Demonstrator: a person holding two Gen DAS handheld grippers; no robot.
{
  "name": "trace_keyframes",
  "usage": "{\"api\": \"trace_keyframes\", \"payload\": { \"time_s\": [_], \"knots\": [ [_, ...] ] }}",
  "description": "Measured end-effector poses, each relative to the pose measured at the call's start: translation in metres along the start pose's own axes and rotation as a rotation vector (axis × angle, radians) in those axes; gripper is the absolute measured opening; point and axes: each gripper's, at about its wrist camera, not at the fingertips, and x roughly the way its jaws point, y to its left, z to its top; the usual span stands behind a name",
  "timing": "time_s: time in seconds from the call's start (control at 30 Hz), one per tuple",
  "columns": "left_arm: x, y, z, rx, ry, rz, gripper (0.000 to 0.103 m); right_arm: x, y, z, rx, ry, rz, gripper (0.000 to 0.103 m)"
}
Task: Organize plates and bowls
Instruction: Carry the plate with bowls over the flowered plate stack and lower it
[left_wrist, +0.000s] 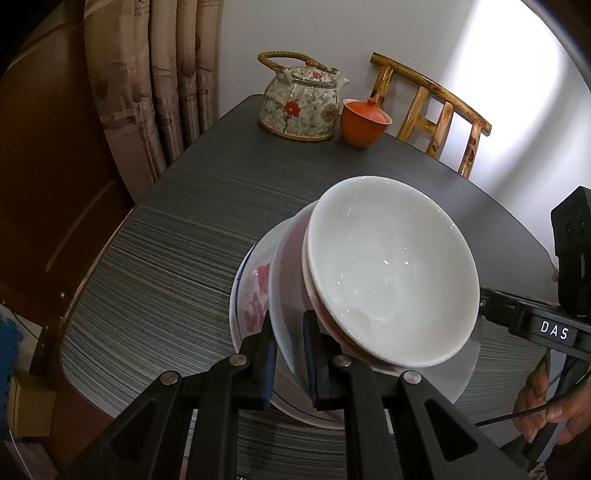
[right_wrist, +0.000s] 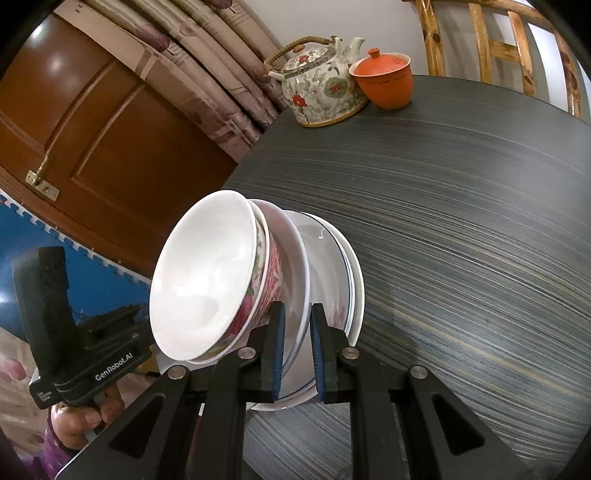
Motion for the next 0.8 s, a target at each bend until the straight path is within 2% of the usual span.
{"api": "trace_keyframes", "payload": {
  "time_s": [0.33,0.8],
  "knots": [
    [0.0046,0.0012,0.0001,0.003,0.012,0.002,0.012,0.0059,-0.0028,0.0008,0.01,-0.001,0.01,0.014],
    [0.0045,-0.0038,-0.0012,0.032,-0.023,0.025,0.015,0.0073,-0.0072,-0.003,0.024,-0.001,0.023,0.014]
  ]
}}
